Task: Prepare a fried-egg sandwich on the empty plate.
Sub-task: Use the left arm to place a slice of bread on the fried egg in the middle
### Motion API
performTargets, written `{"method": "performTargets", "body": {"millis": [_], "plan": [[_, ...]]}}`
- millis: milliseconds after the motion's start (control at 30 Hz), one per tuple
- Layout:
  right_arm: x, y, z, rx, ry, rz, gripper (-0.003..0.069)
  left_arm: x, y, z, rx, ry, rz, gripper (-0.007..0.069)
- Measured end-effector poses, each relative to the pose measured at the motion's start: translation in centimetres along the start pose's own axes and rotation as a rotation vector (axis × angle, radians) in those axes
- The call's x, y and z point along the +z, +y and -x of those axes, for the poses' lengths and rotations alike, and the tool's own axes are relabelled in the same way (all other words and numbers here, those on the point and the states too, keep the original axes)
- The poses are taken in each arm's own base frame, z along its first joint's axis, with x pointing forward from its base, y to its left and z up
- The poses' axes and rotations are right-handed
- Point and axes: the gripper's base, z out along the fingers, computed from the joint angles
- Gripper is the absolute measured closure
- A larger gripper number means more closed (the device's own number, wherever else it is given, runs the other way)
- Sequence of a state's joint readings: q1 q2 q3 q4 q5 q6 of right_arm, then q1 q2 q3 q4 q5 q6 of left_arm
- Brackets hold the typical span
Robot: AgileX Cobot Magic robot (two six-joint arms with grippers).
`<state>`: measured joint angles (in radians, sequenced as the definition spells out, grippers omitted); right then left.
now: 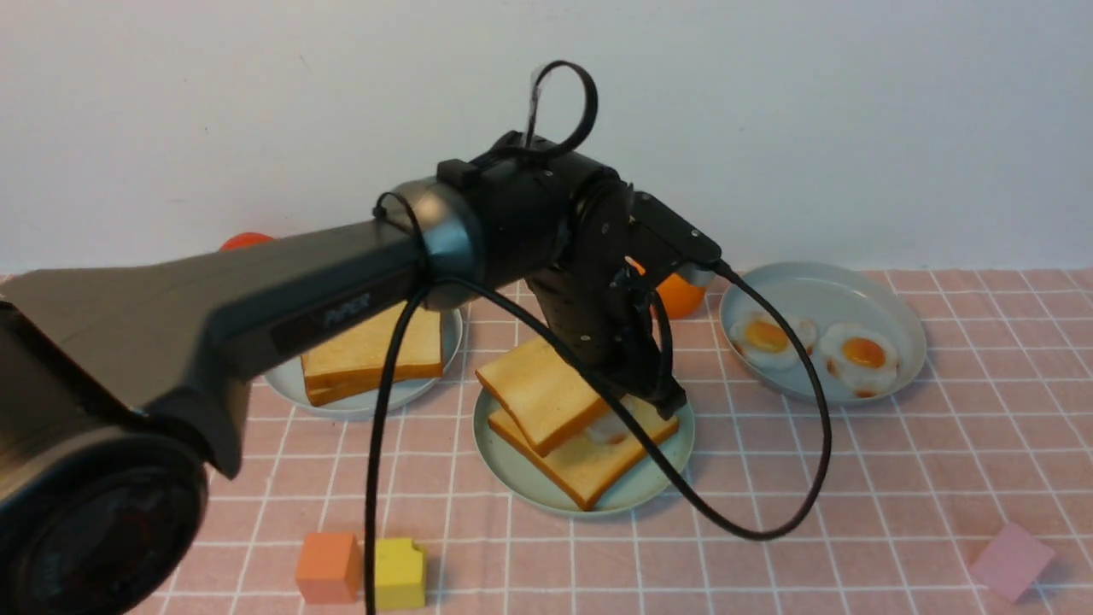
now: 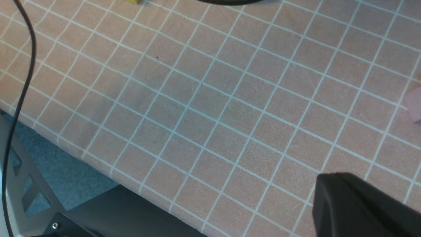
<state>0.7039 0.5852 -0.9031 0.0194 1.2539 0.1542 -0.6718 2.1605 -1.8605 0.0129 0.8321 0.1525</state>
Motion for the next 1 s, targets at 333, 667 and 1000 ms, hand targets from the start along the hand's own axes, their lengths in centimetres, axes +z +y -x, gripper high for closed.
{"method": "performTargets", "body": {"millis": [333,667,1000], "plan": [[0.0,0.0,0.0,-0.016,0.001,-0.002,0.0646,1.4,0.0,0.2,-0.082,0.015,0.000,0.0542],[0.0,0.0,0.2,-0.023,-0.024,0.000,0.0643,1.0,0.0,0.6,-0.166,0.034,-0.002,0.0542],[0.0,0.0,0.2,-0.024,-0.034,0.001,0.0643,-0.2,-1.3,1.7,-0.191,0.011,-0.012,0.0542]]}}
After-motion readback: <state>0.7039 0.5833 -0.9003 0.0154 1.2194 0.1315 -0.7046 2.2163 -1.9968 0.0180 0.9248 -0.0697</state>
